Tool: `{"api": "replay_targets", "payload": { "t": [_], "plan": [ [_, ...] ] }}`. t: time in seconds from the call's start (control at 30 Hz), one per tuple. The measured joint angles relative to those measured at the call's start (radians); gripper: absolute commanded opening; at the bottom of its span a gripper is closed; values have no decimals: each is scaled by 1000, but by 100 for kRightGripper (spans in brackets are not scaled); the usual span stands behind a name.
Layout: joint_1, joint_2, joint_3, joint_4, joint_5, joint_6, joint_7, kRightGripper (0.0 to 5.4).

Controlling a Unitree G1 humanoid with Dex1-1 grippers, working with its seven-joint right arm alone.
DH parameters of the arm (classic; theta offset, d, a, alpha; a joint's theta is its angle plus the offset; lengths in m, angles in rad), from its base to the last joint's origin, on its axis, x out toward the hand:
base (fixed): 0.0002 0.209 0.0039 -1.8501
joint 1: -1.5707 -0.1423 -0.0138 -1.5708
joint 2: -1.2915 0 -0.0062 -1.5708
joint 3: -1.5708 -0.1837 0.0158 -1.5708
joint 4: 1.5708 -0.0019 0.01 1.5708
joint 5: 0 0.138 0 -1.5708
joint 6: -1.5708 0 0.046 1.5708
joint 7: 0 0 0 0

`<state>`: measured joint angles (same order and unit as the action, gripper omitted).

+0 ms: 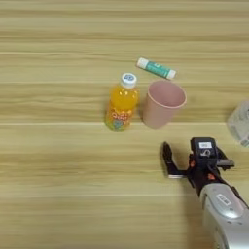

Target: Move the objects on the table

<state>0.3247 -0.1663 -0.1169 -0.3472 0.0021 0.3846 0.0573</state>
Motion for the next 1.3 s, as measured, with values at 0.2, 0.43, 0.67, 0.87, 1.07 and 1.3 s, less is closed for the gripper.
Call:
{"api": "replay_targets", "payload": {
  "t": [0.2, 0.43, 0.67, 0.87, 1.07, 1.3],
  "plan": [
    [-9, -23, -67, 5, -1, 1, -2, 537],
    [-45, -32, -134, 10, 1, -4, -5, 537],
    [-75, -64, -162, 1, -29, -70, -6, 537],
    [-81, -100, -170, 2, -93, -116, -7, 537],
    [-126, -168, -197, 101, -113, -133, 24, 537],
    [-217, -261, -242, 238, -44, -104, 148, 537]
  ]
}}
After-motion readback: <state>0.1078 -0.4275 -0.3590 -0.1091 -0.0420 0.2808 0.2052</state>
